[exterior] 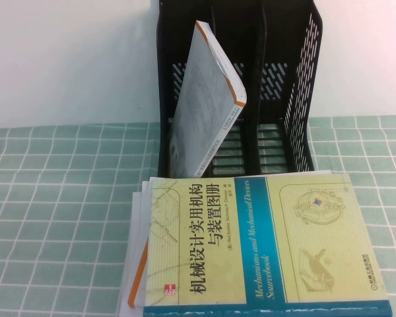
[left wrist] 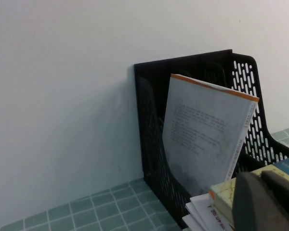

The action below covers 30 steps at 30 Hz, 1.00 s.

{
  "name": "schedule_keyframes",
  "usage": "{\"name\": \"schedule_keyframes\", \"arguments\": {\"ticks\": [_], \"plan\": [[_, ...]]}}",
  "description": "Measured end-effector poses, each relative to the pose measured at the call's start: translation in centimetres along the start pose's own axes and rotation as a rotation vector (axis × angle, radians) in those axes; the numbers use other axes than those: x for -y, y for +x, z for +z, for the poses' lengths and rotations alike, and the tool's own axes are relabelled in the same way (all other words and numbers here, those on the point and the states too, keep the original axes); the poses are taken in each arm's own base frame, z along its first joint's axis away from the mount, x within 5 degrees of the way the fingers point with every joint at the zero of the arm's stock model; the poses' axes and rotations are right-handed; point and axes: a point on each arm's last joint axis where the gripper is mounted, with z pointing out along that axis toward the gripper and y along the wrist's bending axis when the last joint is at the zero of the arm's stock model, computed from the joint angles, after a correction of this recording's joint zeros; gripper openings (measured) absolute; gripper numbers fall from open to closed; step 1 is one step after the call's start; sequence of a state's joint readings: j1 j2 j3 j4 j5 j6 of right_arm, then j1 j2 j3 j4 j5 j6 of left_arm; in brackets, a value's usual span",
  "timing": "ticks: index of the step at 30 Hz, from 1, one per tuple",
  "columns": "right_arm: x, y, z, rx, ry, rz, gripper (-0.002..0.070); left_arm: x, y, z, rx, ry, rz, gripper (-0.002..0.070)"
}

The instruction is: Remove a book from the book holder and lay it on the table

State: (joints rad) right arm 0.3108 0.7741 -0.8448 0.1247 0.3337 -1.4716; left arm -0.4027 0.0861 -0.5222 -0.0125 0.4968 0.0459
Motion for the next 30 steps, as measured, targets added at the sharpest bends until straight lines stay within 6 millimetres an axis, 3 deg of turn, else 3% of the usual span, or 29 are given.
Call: {"name": "schedule_keyframes", "arguments": {"ticks": [3,7,12,16,21,27,30], "plan": [[0.1,1.7,-0.1,-0.112,0.005,0.14,-0.0002,-0.1,0.0,0.0,0.004,-0.007,0.008,-0.0003],[0.6,2.6,-0.3,-0.153,0.079,0.507,-0.0002,-0.1,0.2,0.1,-0.01,-0.006,-0.051,-0.0003],[-1.0,3.1,-0.5,-0.247,-0.048,0.796,-0.0002,0.0,0.4,0.1,-0.026,-0.003,-0.115,-0.0003],[-1.9,2.8,-1.5,-0.287,-0.129,0.878,-0.0002,0.0,0.4,0.1,-0.026,-0.003,-0.122,-0.0003],[-2.7,1.2,-4.8,-0.179,-0.14,0.938,-0.0002,0.0,1.1,0.4,-0.051,-0.007,-0.093,-0.0003],[-7.1,-0.5,-8.6,0.039,-0.146,0.968,-0.0002,0.2,3.2,1.3,-0.112,0.004,-0.094,-0.0003],[-9.8,-0.9,-9.6,0.15,-0.127,0.961,-0.0002,0.4,4.3,2.0,-0.115,0.022,-0.13,-0.0003]]}}
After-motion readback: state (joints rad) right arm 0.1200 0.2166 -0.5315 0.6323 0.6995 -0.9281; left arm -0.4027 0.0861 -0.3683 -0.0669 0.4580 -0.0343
